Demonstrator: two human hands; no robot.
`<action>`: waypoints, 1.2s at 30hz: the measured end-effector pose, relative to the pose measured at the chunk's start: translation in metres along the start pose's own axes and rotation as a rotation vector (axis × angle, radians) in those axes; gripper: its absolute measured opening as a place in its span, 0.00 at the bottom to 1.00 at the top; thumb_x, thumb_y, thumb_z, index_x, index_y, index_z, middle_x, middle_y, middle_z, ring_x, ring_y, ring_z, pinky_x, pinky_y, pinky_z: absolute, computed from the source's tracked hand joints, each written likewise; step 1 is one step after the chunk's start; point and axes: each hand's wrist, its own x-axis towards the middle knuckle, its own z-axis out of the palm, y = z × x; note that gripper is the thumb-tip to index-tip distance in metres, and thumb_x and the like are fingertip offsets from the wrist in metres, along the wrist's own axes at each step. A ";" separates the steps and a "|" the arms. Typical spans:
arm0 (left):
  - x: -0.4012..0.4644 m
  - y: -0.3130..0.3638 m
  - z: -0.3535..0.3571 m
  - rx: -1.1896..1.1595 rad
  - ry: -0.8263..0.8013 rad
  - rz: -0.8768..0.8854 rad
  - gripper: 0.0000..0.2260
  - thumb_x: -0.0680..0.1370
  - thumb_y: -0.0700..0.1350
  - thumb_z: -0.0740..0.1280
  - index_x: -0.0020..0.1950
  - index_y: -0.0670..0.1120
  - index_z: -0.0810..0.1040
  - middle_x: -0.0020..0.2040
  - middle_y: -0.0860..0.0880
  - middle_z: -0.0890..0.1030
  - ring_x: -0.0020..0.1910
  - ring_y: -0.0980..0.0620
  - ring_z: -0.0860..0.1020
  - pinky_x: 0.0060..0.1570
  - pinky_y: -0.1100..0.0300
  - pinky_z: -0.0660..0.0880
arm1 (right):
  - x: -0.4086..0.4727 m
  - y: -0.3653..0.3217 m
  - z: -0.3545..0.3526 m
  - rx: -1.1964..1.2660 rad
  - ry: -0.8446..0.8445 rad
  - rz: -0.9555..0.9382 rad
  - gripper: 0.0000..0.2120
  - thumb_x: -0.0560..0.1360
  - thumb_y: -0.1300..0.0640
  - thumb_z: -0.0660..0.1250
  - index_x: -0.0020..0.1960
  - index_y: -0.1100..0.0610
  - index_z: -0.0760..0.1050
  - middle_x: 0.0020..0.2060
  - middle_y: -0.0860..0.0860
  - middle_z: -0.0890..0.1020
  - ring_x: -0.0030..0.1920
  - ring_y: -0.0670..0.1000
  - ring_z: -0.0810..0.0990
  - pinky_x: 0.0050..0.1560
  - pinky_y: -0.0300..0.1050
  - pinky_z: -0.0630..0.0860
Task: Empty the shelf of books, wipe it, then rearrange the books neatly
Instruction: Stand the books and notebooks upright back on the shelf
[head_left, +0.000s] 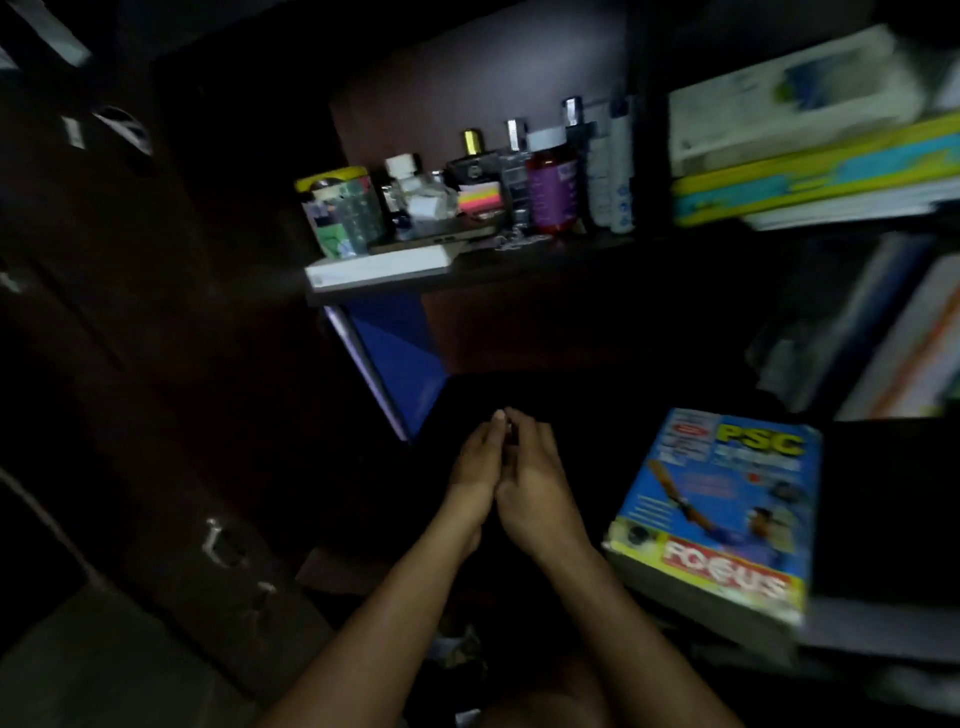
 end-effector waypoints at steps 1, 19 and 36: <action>-0.008 0.004 0.011 0.023 -0.111 -0.035 0.14 0.85 0.54 0.58 0.51 0.53 0.81 0.47 0.54 0.85 0.48 0.58 0.83 0.46 0.67 0.76 | -0.008 -0.002 -0.018 -0.079 0.031 0.000 0.27 0.76 0.67 0.61 0.74 0.57 0.67 0.63 0.55 0.72 0.64 0.56 0.75 0.68 0.45 0.70; -0.061 0.001 0.106 0.091 -0.316 0.219 0.38 0.77 0.46 0.74 0.82 0.52 0.56 0.73 0.49 0.73 0.54 0.60 0.81 0.48 0.61 0.80 | -0.096 0.033 -0.167 0.003 0.423 0.488 0.19 0.80 0.53 0.68 0.64 0.43 0.63 0.60 0.51 0.81 0.57 0.55 0.83 0.60 0.62 0.78; -0.005 -0.002 0.165 -0.119 -0.106 0.519 0.36 0.74 0.40 0.75 0.78 0.49 0.61 0.69 0.50 0.66 0.67 0.53 0.70 0.61 0.56 0.71 | -0.014 0.083 -0.150 -0.309 0.228 0.077 0.42 0.69 0.49 0.76 0.77 0.45 0.60 0.73 0.43 0.67 0.74 0.44 0.67 0.72 0.50 0.70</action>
